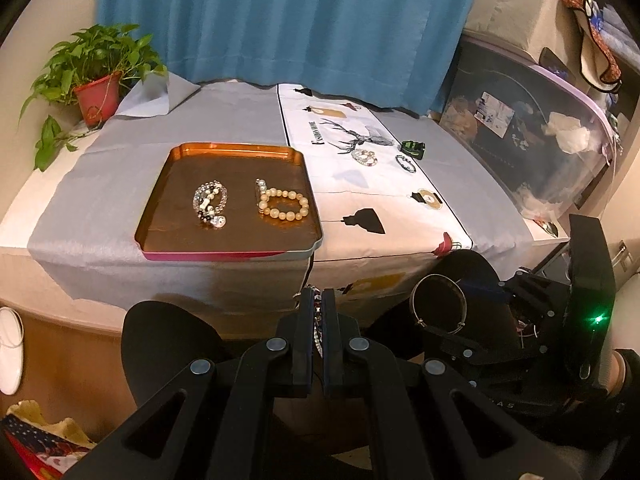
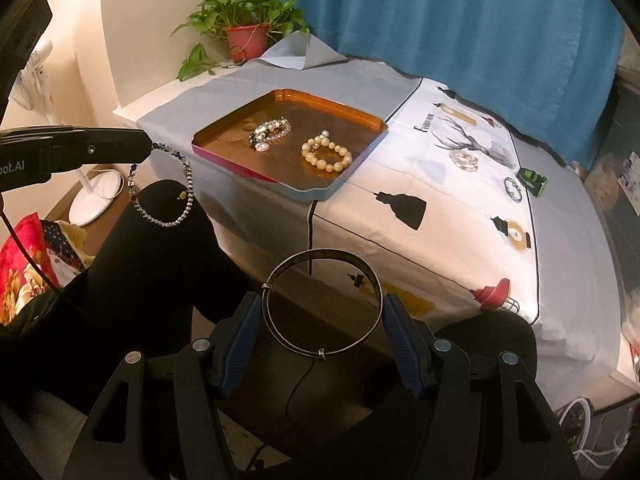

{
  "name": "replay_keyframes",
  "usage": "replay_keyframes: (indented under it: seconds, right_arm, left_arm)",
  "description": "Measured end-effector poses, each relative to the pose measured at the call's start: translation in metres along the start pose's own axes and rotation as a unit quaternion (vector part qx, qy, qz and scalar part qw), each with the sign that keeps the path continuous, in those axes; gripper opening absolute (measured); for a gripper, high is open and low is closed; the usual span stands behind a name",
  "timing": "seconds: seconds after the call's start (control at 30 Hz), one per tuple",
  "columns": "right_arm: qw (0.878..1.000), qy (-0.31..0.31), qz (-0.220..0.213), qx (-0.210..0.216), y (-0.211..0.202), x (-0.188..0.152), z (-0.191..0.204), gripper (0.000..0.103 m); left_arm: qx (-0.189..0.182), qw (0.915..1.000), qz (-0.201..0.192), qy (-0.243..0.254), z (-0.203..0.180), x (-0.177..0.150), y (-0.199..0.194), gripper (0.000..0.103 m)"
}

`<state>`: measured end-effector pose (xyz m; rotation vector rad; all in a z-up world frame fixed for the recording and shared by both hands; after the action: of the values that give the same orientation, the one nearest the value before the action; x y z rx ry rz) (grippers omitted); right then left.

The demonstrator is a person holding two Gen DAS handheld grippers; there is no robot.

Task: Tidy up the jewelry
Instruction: 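Lift both held pieces and carry them over the orange tray, then lower both pieces into the tray and open both grippers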

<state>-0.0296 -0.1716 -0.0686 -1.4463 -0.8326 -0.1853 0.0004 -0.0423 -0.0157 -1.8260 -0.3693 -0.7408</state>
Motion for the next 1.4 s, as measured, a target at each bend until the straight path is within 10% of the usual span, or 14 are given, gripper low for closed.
replay_keyframes:
  seconds: [0.57, 1.4]
  right_arm:
    - [1.0, -0.007, 0.008, -0.009, 0.025, 0.028, -0.003, 0.062]
    - [1.0, 0.017, -0.021, 0.0, 0.147, 0.184, -0.024, 0.063]
  left_arm:
    - [0.004, 0.9997, -0.001, -0.025, 0.037, 0.014, 0.012, 0.001]
    - [0.03, 0.9993, -0.02, -0.013, 0.123, 0.136, 0.114, 0.001]
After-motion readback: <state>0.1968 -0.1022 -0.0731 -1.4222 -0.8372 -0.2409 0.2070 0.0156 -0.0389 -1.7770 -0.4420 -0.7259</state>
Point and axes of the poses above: each gripper's, at about its wrist camera, not at the fingertips, and y roughly the way its jaws point, z to its left, x to its top, the point moved 7 cm from there along y, roughly the way its jaws point, and after that the axes turned 1 degree about -y, right-handed, at the moved point
